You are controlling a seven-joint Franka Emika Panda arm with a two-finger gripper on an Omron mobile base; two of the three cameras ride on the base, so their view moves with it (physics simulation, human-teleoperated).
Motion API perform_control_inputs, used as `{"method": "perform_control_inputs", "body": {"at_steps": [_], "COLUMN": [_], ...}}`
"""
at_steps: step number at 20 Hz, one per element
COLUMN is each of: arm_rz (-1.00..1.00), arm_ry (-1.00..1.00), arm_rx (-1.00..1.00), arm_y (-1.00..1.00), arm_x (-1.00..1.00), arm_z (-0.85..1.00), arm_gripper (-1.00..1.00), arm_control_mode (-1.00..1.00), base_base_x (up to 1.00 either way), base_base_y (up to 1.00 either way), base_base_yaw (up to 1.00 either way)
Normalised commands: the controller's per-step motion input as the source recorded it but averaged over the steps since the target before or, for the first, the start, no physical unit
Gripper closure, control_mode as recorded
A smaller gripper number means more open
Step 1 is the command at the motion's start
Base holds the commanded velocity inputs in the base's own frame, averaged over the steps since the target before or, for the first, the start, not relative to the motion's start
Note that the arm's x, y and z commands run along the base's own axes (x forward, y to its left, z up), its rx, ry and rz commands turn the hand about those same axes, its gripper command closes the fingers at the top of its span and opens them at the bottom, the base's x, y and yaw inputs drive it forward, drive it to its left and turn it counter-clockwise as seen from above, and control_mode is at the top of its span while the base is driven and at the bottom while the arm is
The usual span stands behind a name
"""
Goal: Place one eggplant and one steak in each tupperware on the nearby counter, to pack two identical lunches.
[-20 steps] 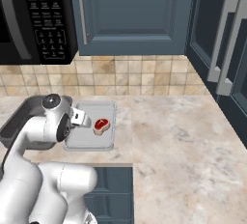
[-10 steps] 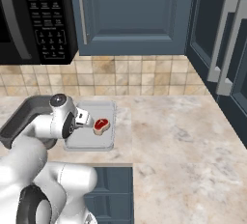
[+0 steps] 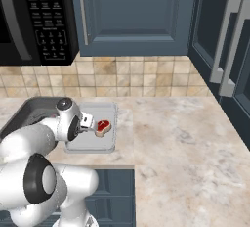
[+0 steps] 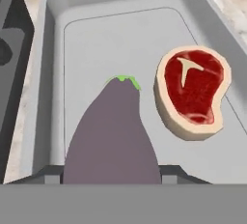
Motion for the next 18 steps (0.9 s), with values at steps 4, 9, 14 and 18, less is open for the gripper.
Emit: {"method": "perform_control_inputs", "body": {"at_steps": [4,9,14,18], "arm_rz": [0.00,0.00,0.00,0.00], "arm_ry": [0.00,0.00,0.00,0.00], "arm_rx": [0.00,0.00,0.00,0.00], "arm_y": [-0.01,0.00,0.00,0.00], "arm_x": [0.12,0.15,0.14,0.15], "arm_z": [-0.36,-0.29,-0.22,-0.09], "arm_gripper": [1.00,1.00,1.00,-1.00], "arm_control_mode": [-1.00,-1.00,-1.00,-1.00], "base_base_x": [0.00,0.00,0.00,0.00], "base_base_y": [0.00,0.00,0.00,0.00], "base_base_yaw": [0.00,0.00,0.00,0.00]}}
